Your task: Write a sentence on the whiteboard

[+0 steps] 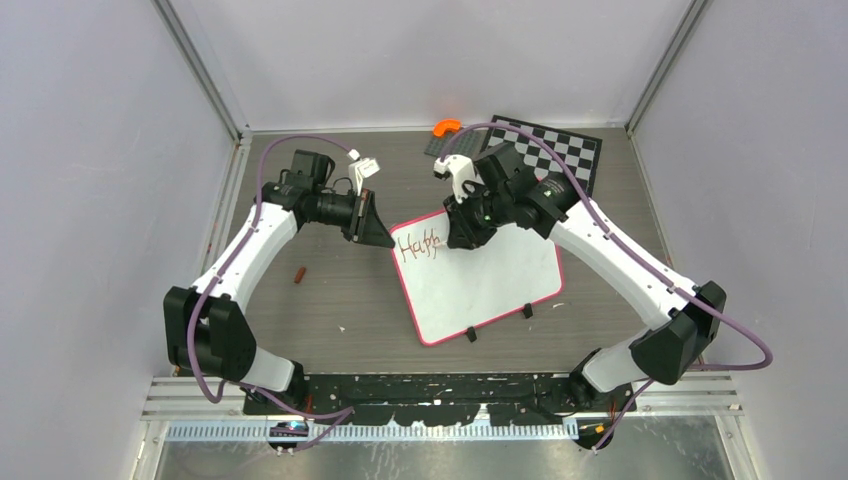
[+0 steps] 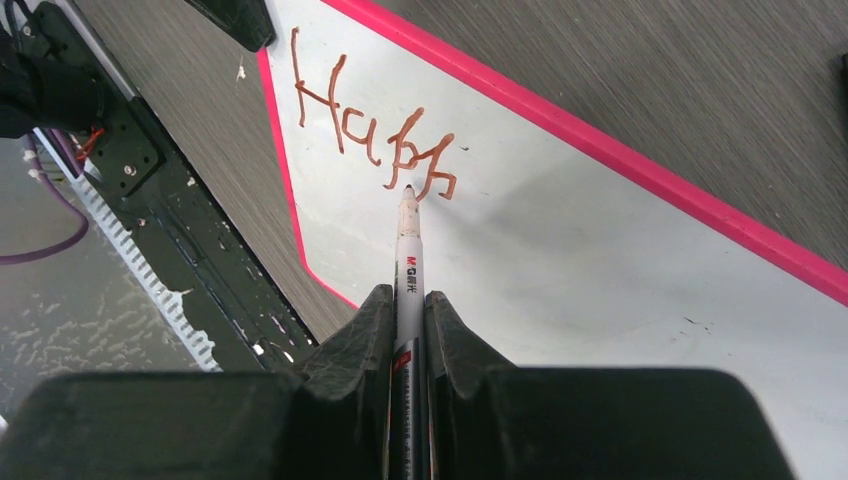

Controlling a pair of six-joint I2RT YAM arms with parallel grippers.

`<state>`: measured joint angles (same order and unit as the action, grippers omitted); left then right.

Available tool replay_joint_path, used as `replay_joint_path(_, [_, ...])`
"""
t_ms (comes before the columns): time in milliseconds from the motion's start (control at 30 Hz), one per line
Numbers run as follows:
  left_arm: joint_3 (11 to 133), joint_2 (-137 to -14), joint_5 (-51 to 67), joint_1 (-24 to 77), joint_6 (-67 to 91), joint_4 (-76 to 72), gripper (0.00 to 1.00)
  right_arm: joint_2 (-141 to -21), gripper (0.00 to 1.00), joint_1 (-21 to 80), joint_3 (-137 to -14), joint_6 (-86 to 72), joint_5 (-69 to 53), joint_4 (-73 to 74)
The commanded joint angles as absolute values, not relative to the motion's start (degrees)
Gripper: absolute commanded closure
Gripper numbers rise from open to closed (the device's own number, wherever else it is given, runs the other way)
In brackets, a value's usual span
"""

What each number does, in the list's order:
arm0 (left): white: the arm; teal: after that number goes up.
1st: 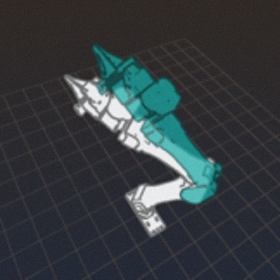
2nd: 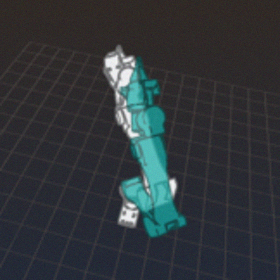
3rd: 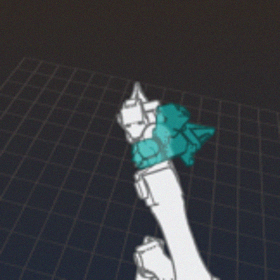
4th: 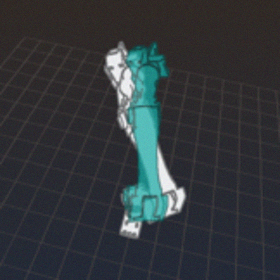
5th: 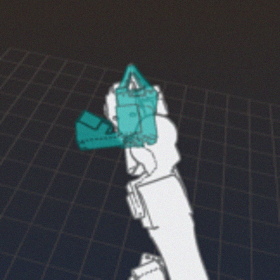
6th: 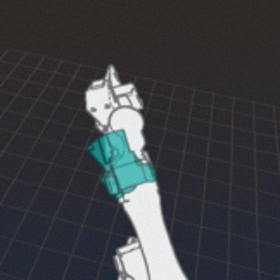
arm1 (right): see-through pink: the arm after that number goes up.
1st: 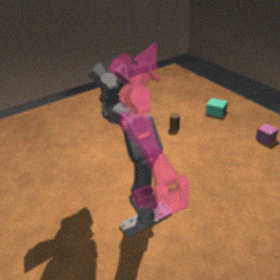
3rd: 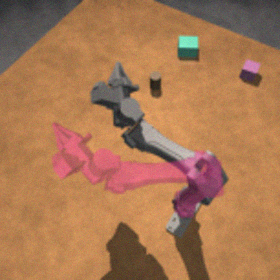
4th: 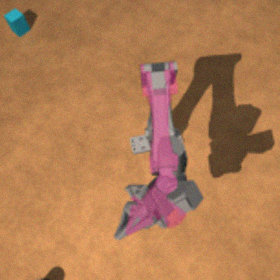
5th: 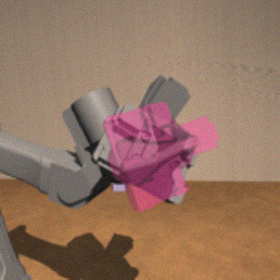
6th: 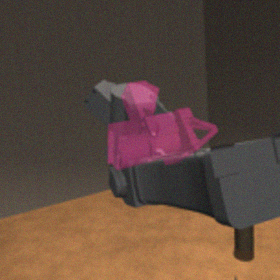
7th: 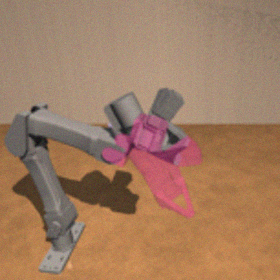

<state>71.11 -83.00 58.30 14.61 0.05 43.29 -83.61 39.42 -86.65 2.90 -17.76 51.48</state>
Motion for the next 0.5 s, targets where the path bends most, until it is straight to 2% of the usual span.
replay_joint_path(0, [71.5,-80.4,60.8,14.9,0.1,43.5,1.00,-80.7,1.00,39.6,-89.4,2.7,-19.4,51.3])
replay_joint_path(467, [71.7,-80.7,60.7,14.9,0.2,43.6,1.00,-79.2,1.00,36.2,-88.6,4.1,-18.9,51.3])
